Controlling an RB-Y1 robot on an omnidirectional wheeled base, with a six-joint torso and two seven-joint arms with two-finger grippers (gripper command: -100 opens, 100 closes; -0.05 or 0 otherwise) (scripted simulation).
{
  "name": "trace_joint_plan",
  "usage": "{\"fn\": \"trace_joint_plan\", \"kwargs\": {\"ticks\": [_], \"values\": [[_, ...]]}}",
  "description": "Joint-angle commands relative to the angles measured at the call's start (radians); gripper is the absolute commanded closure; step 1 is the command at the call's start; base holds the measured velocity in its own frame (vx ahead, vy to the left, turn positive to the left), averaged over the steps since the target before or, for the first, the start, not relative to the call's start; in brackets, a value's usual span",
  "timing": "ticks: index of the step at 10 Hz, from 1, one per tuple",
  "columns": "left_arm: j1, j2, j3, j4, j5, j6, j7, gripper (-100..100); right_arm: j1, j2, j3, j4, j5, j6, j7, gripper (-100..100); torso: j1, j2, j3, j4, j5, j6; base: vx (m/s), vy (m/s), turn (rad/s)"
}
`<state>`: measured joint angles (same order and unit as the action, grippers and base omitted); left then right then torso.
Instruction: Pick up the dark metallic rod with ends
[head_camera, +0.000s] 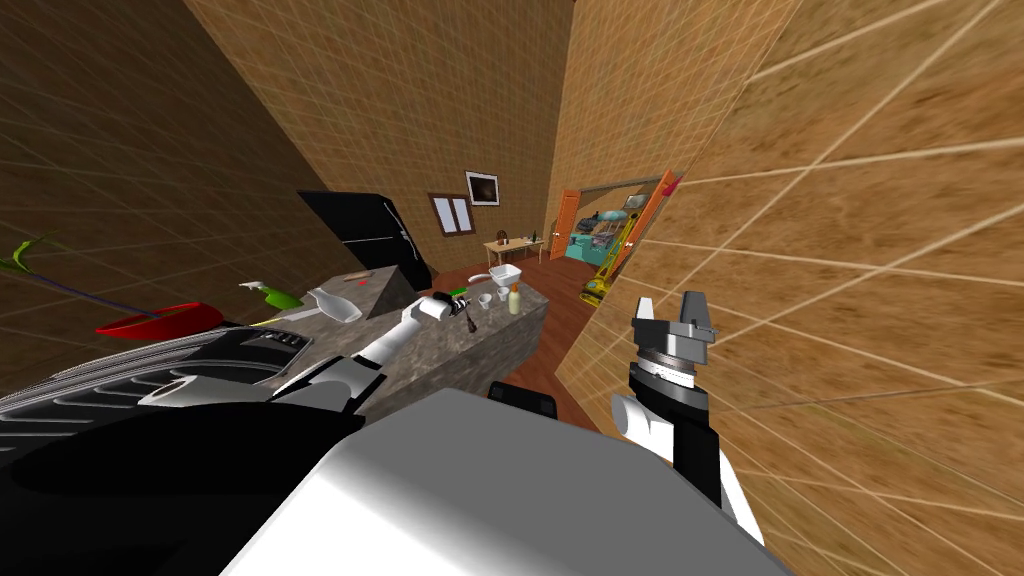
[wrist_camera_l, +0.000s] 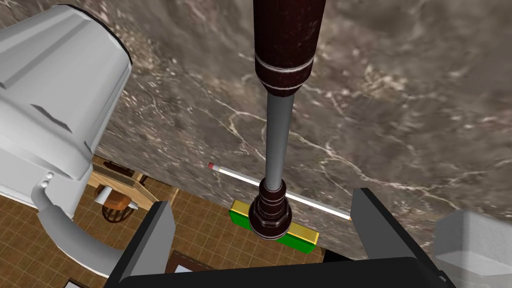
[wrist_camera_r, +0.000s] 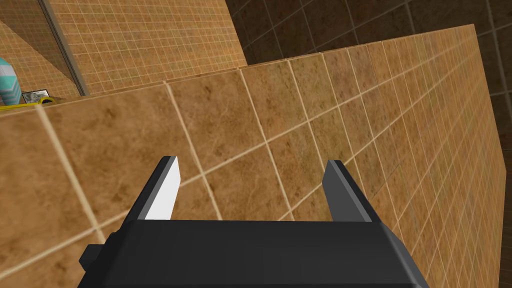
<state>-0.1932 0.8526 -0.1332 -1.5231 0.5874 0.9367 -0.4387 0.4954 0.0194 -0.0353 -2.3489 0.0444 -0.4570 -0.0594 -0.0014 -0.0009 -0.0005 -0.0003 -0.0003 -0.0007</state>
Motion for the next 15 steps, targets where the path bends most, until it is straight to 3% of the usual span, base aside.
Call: {"fn": "trace_joint_plan", "kwargs": {"ticks": [1,6,12,13,15], "values": [[-0.015,0.007,-0.004,0.023,0.013,0.043,-0.017,-100,0.000,0.000,0.000,0.000,0.000,0.000,0.000,0,0.000,0.000,0.000,0.000,0.000,0.000,0.017,-0.013,-0.055],[-0.085,0.042,-0.025,0.133,0.078,0.186,-0.098,-100,0.000,0.000,0.000,0.000,0.000,0.000,0.000,0,0.000,0.000,0.000,0.000,0.000,-0.001,0.018,-0.012,-0.071],[-0.140,0.064,-0.043,0.225,0.130,0.322,-0.169,-100,0.000,0.000,0.000,0.000,0.000,0.000,0.000,0,0.001,0.001,0.000,0.000,0.000,-0.001,0.015,-0.010,-0.047],[-0.140,0.064,-0.043,0.225,0.130,0.322,-0.169,-100,0.000,0.000,0.000,0.000,0.000,0.000,0.000,0,0.000,0.001,0.000,0.000,0.000,0.000,0.011,-0.006,-0.037],[-0.169,0.073,-0.052,0.272,0.156,0.384,-0.207,-100,0.000,0.000,0.000,0.000,0.000,0.000,0.000,0,0.001,0.001,0.000,0.000,0.000,0.000,0.024,-0.011,-0.101]]}}
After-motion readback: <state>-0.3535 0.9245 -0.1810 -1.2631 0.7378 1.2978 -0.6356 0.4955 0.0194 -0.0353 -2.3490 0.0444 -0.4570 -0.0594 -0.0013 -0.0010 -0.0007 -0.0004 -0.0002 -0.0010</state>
